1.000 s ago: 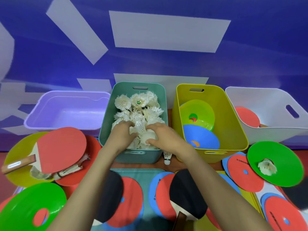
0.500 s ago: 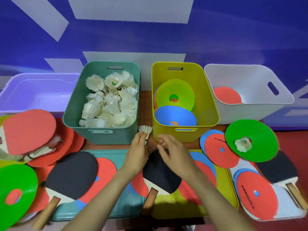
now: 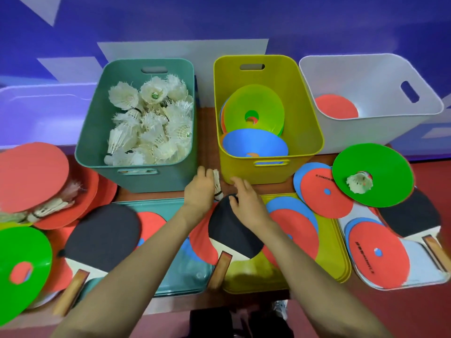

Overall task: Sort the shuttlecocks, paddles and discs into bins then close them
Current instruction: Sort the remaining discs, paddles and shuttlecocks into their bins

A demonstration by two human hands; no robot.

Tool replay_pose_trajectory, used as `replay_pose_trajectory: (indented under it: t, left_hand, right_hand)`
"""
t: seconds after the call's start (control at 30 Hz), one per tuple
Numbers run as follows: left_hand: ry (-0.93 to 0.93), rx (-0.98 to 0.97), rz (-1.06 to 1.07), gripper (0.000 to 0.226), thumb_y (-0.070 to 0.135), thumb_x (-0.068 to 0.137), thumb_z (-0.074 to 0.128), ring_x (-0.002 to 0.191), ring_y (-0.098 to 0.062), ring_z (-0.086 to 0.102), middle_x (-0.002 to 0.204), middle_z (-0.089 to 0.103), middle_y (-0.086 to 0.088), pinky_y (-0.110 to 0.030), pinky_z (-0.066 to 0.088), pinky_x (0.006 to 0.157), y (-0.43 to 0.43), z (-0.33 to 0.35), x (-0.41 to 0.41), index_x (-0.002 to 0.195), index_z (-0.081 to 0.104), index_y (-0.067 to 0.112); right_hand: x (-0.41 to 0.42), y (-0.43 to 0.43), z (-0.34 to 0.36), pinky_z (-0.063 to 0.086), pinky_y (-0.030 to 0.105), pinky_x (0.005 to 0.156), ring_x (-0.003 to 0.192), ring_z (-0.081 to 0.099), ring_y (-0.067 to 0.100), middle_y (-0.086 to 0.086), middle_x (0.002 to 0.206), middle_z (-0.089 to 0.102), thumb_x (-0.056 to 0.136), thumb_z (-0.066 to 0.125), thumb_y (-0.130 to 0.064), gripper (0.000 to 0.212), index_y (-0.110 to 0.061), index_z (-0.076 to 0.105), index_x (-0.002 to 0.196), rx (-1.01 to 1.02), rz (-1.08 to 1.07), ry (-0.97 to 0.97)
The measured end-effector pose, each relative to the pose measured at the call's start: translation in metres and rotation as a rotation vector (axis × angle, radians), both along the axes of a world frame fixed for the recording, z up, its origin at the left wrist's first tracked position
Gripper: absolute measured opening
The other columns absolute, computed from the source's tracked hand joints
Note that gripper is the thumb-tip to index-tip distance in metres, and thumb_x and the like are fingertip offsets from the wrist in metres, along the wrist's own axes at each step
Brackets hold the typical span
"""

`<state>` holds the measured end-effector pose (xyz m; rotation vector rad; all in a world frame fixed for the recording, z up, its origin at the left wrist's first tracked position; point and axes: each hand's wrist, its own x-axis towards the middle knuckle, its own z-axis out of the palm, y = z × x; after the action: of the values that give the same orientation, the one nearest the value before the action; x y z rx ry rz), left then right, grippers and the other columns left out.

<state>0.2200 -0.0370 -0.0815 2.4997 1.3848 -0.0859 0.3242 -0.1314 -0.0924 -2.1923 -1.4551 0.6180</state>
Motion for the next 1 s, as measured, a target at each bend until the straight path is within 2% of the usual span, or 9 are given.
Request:
replay_pose_trajectory:
  t: [0.13, 0.23, 0.37, 0.47, 0.53, 0.67, 0.73, 0.8, 1.0]
  left_hand:
    - [-0.195, 0.111, -0.039, 0.016, 0.015, 0.086, 0.056, 0.093, -0.027, 0.052, 0.103, 0.052, -0.007, -0.038, 0.042, 0.065, -0.015, 0.016, -0.021, 0.1, 0.058, 0.008]
    - [-0.401, 0.214, -0.146, 0.018, 0.015, 0.082, 0.044, 0.078, -0.027, 0.047, 0.084, 0.059, -0.004, -0.038, 0.045, 0.065, -0.042, 0.023, -0.023, 0.084, 0.062, 0.011]
    - [-0.549, 0.17, -0.111, 0.009, 0.015, 0.085, 0.054, 0.085, -0.02, 0.044, 0.079, 0.06, 0.0, -0.029, 0.031, 0.075, -0.067, 0.029, -0.006, 0.087, 0.063, 0.013]
    - [-0.599, 0.025, -0.177, 0.01, 0.018, 0.089, 0.05, 0.085, -0.025, 0.054, 0.082, 0.061, -0.002, -0.036, 0.039, 0.076, -0.094, 0.031, 0.025, 0.09, 0.059, 0.014]
    - [-0.623, -0.093, -0.196, 0.019, 0.028, 0.091, 0.045, 0.089, -0.025, 0.056, 0.09, 0.063, -0.003, -0.04, 0.045, 0.075, -0.116, 0.032, 0.055, 0.098, 0.057, 0.016]
    - [-0.687, -0.098, -0.214, 0.022, 0.021, 0.09, 0.05, 0.09, -0.029, 0.061, 0.097, 0.068, -0.012, -0.033, 0.043, 0.076, -0.148, 0.036, 0.13, 0.102, 0.062, 0.008]
    - [-0.659, -0.092, -0.197, 0.021, 0.019, 0.09, 0.048, 0.085, -0.033, 0.061, 0.091, 0.068, -0.015, -0.039, 0.045, 0.073, -0.158, 0.036, 0.165, 0.098, 0.062, 0.006]
    - [-0.602, -0.075, -0.187, 0.021, 0.02, 0.088, 0.048, 0.079, -0.035, 0.061, 0.084, 0.067, -0.017, -0.04, 0.047, 0.067, -0.164, 0.031, 0.193, 0.095, 0.063, 0.006]
    - [-0.473, -0.077, -0.112, 0.023, 0.011, 0.083, 0.048, 0.082, -0.037, 0.062, 0.086, 0.069, -0.019, -0.041, 0.049, 0.071, -0.178, 0.018, 0.246, 0.099, 0.065, 0.009]
  right_hand:
    - [-0.009, -0.005, 0.004, 0.052, 0.045, 0.078, 0.098, 0.059, 0.024, -0.001, 0.13, 0.041, 0.089, 0.056, -0.013, 0.057, -0.024, 0.034, 0.14, 0.125, 0.053, 0.134]
    - [-0.006, -0.014, 0.011, 0.053, 0.043, 0.077, 0.09, 0.06, 0.015, -0.003, 0.12, 0.048, 0.088, 0.06, -0.022, 0.045, -0.02, 0.043, 0.13, 0.26, -0.016, 0.275]
    - [0.023, -0.045, 0.025, 0.051, 0.031, 0.081, 0.091, 0.057, 0.003, -0.009, 0.107, 0.06, 0.085, 0.067, -0.024, 0.04, -0.022, 0.049, 0.12, 0.32, -0.029, 0.339]
    - [0.06, -0.081, 0.039, 0.048, 0.02, 0.082, 0.093, 0.057, -0.002, -0.023, 0.103, 0.059, 0.086, 0.067, -0.019, 0.035, -0.021, 0.052, 0.118, 0.313, -0.027, 0.349]
    - [0.088, -0.104, 0.045, 0.049, 0.022, 0.084, 0.096, 0.058, -0.002, -0.026, 0.105, 0.058, 0.087, 0.065, -0.02, 0.033, -0.027, 0.053, 0.117, 0.3, -0.041, 0.348]
    - [0.153, -0.141, 0.046, 0.049, 0.025, 0.086, 0.094, 0.06, 0.007, -0.007, 0.107, 0.063, 0.085, 0.064, -0.011, 0.034, -0.017, 0.057, 0.117, 0.304, -0.07, 0.316]
    - [0.191, -0.152, 0.044, 0.047, 0.029, 0.09, 0.098, 0.059, 0.009, -0.001, 0.108, 0.062, 0.082, 0.066, -0.004, 0.035, -0.01, 0.06, 0.116, 0.284, -0.123, 0.242]
    - [0.231, -0.158, 0.038, 0.043, 0.031, 0.093, 0.106, 0.057, 0.022, 0.008, 0.114, 0.06, 0.081, 0.067, -0.004, 0.036, -0.007, 0.06, 0.116, 0.253, -0.205, 0.121]
    - [0.308, -0.146, 0.006, 0.038, 0.038, 0.099, 0.113, 0.048, 0.038, 0.021, 0.126, 0.045, 0.081, 0.06, -0.004, 0.052, -0.006, 0.048, 0.131, -0.017, -0.328, -0.025]
